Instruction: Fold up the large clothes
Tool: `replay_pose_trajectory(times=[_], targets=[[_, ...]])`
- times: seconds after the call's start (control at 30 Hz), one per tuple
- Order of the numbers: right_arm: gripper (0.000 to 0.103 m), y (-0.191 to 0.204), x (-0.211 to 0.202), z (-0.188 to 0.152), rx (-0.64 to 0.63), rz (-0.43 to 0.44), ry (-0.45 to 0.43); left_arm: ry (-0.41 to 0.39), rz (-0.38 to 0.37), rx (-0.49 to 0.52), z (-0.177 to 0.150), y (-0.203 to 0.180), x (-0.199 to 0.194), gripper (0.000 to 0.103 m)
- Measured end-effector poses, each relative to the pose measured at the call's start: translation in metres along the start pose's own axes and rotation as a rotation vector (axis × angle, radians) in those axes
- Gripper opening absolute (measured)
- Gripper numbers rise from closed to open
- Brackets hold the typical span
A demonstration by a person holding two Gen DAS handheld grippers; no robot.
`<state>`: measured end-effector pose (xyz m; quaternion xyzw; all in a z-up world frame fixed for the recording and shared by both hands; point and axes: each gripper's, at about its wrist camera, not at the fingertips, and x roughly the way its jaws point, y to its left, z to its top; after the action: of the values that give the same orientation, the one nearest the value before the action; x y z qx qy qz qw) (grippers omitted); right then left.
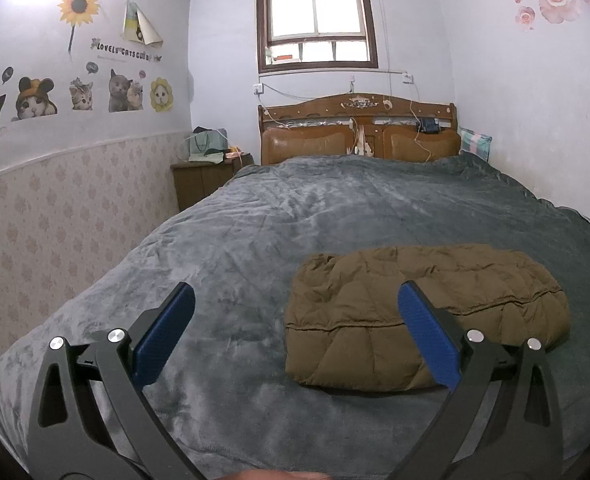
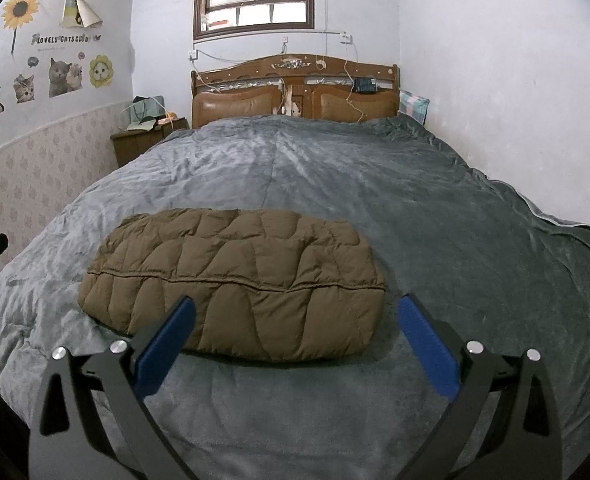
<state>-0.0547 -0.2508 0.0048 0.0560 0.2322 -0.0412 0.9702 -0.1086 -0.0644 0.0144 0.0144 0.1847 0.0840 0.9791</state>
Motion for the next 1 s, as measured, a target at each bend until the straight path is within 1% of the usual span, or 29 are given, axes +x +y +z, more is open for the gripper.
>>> replay_pose_trajectory(times=[1.0], targets=[[0.101,-0.0025,0.0009,-0.0002,0.002,-0.002,0.003,0.001,0.007,-0.004,-0.0003,0.0019,0.0,0.1]])
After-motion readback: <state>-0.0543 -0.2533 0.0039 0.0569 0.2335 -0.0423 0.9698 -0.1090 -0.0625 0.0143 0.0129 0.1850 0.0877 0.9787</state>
